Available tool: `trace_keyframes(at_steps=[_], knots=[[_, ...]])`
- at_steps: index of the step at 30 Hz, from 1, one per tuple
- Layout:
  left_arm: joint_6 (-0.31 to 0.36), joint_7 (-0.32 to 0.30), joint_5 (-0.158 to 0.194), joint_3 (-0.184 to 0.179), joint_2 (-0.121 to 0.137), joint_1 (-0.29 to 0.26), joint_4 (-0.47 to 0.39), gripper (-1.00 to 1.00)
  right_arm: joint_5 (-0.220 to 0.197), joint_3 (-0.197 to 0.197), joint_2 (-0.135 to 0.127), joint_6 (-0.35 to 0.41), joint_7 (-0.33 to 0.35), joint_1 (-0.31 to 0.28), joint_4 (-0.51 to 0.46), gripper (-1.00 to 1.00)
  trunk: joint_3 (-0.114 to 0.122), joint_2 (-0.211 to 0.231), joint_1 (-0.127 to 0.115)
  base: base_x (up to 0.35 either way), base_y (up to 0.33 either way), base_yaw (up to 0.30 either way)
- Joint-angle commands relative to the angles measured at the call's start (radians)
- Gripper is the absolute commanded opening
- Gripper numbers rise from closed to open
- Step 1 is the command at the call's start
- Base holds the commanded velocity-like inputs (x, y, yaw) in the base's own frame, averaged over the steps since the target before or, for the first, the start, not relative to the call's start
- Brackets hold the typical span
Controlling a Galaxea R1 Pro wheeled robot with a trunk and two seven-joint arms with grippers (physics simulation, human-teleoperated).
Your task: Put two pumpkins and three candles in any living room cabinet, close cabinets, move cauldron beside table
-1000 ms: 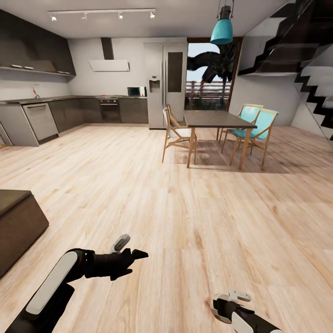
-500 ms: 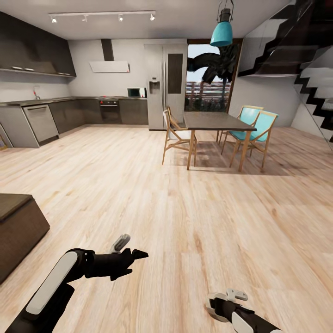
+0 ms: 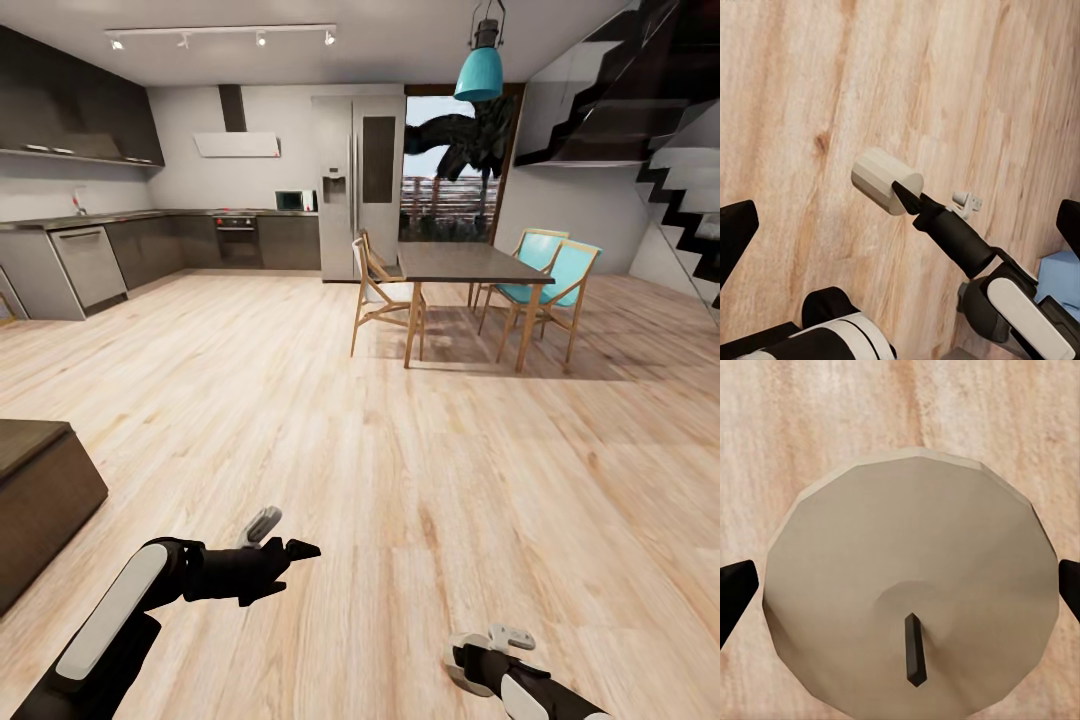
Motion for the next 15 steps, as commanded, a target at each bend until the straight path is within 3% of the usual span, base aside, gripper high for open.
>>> trace_keyframes(at_steps=[1, 8, 15], knots=[[-0.001, 0.01, 0.01, -0.001, 0.001, -0.001, -0.001, 1.0, -0.006, 0.007, -0.001, 0.004, -0.006, 0.0, -0.003, -1.0, -0.001, 0.0, 0.0, 0.0, 0.0, 0.0], [-0.001, 0.01, 0.01, -0.001, 0.001, -0.001, -0.001, 1.0, -0.006, 0.007, -0.001, 0.004, -0.006, 0.0, -0.003, -1.0, 0.005, 0.014, -0.008, 0.0, 0.0, -0.065], [-0.002, 0.01, 0.01, -0.001, 0.001, -0.001, -0.001, 1.0, -0.006, 0.007, -0.001, 0.004, -0.005, 0.0, -0.005, -1.0, 0.03, 0.063, -0.035, 0.0, 0.0, -0.228]])
